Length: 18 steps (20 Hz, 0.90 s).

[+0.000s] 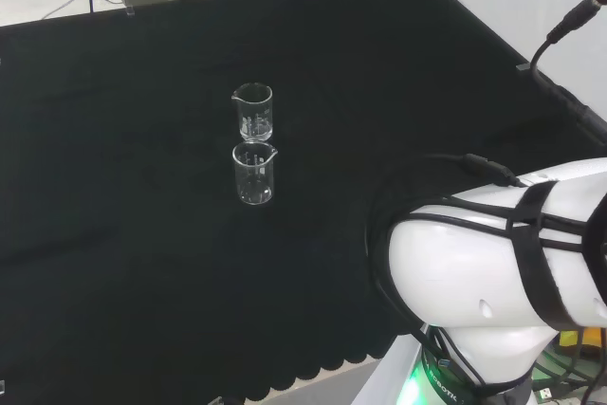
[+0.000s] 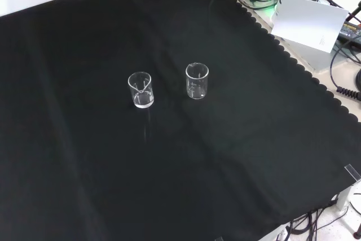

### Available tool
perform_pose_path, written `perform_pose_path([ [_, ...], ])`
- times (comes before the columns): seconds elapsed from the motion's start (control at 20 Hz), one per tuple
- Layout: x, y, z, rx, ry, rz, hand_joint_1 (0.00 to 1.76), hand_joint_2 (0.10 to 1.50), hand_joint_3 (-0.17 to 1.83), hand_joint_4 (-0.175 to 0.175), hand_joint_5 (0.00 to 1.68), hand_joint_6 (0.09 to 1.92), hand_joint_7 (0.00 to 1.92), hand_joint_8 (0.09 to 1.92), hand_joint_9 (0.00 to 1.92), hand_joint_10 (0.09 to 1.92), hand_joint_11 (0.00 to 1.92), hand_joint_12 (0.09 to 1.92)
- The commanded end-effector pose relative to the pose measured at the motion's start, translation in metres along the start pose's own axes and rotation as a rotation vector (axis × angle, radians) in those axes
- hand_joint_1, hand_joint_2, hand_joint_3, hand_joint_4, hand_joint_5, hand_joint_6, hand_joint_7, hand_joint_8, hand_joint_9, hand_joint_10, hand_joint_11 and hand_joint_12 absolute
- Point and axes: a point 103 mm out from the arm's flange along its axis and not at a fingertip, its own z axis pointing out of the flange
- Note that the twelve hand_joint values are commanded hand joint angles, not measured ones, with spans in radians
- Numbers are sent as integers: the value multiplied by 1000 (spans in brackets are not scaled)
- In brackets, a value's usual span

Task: Pick up the beaker on the right.

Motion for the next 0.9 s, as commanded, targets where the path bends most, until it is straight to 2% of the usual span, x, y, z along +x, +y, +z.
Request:
perform_pose_path([
  [0.05, -1, 0, 1, -4, -6, 1, 40, 1123, 565, -3, 205, 228, 38, 553, 189, 649, 51, 1317],
  [0.15, -1, 1, 1, -2, -4, 0, 9, 1201, 431, -3, 248, 115, 36, 541, 182, 650, 25, 1358],
  [0.25, -1, 1, 2, -1, -5, 0, 1, 1230, 376, -3, 267, 87, 37, 536, 180, 650, 19, 1366],
  [0.5, -4, 7, 9, 12, 0, 11, 0, 1241, 354, -3, 275, 87, 38, 534, 180, 650, 17, 1371],
  [0.6, -8, 12, 14, 18, 8, 28, 4, 1241, 349, -4, 276, 87, 41, 535, 182, 650, 17, 1372],
  [0.75, -16, 21, 26, 27, 42, 58, 18, 1238, 340, -4, 279, 87, 53, 539, 194, 655, 23, 1375],
  [0.9, -20, 33, 42, 17, 60, 63, 89, 1213, 318, -5, 288, 87, 88, 553, 243, 673, 59, 1382],
])
